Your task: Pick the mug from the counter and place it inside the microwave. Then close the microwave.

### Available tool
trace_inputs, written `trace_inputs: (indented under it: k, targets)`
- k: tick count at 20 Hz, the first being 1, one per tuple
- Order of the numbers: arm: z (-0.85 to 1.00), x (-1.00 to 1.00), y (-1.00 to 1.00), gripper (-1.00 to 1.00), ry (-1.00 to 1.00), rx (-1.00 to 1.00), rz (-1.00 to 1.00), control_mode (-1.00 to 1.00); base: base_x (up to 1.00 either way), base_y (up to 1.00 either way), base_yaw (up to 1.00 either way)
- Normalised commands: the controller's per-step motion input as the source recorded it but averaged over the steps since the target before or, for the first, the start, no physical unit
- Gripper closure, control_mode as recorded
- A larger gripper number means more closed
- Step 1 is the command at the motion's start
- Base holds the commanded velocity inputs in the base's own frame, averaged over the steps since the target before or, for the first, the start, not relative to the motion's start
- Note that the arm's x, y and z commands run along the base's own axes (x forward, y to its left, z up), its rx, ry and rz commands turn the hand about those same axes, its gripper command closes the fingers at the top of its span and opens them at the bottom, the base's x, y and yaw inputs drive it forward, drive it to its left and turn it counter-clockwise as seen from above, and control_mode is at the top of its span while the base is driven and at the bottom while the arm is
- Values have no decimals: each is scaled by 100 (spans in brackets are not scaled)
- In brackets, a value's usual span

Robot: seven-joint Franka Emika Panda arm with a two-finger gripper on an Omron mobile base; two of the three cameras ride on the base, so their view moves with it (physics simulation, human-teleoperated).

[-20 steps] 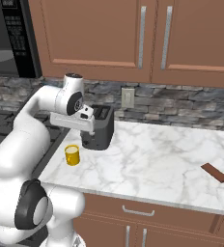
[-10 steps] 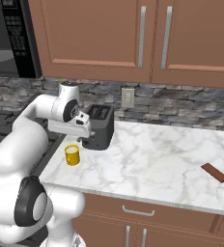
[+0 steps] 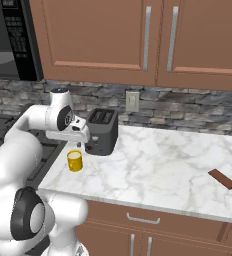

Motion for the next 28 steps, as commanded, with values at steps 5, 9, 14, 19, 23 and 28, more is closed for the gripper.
trace_inputs:
  k: [5,9,14,19,23,28]
  targets:
    - [-19,0,1,-100,-8,-3,-1,-100,0,0,0]
    - [-34,0,0,-100,0,0,0,-100,0,0,0]
    - [-29,0,0,-100,0,0,0,-100,0,0,0]
    - [-19,5,0,-100,3,0,0,-100,0,0,0]
    - [-14,24,0,-100,8,0,0,-100,0,0,0]
    - [-10,25,0,-100,11,0,0,-100,0,0,0]
